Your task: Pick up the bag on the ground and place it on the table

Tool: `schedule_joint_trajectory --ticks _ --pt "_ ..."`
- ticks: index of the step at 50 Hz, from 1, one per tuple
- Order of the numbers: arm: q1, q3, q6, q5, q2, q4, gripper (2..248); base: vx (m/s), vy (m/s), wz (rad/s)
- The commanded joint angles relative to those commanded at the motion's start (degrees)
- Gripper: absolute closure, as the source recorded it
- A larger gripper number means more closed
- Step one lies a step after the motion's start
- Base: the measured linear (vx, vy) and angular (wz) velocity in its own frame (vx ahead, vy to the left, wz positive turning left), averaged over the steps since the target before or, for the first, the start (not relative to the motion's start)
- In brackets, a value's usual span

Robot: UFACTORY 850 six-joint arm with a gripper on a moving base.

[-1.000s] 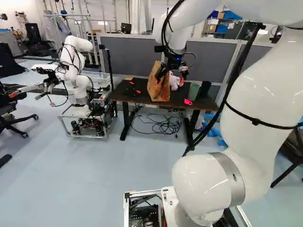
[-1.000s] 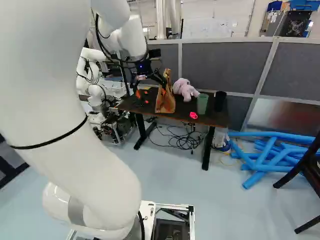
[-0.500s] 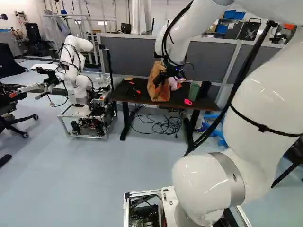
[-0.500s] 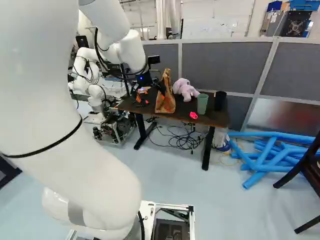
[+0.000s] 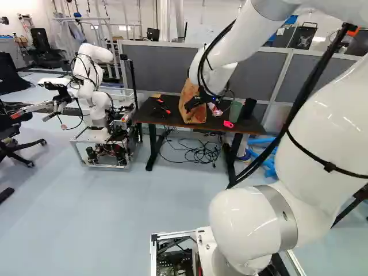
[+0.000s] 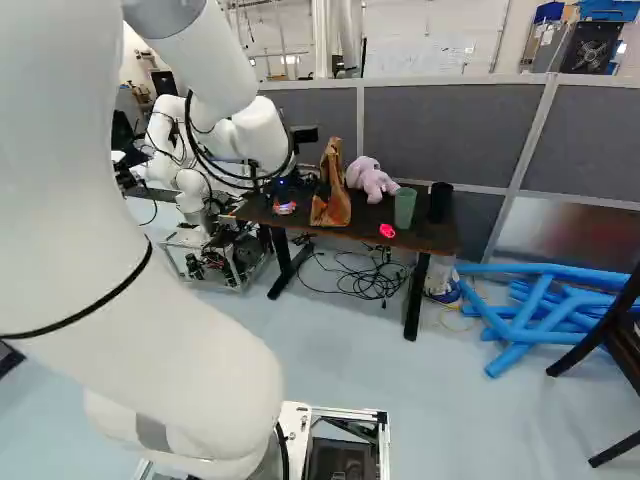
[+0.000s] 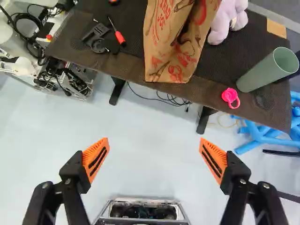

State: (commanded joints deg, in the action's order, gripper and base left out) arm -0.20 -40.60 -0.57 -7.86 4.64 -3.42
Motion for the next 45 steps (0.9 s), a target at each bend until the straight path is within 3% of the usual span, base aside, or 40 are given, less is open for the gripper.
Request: schedule_joint_trajectory --ticks 26,45 --pt "0.1 12.5 0.2 20.2 4.0 1.2 3 0.000 0.000 0.000" --pt "0.1 19.8 0.3 32.2 6.3 1.9 3 0.000 0.000 0.000"
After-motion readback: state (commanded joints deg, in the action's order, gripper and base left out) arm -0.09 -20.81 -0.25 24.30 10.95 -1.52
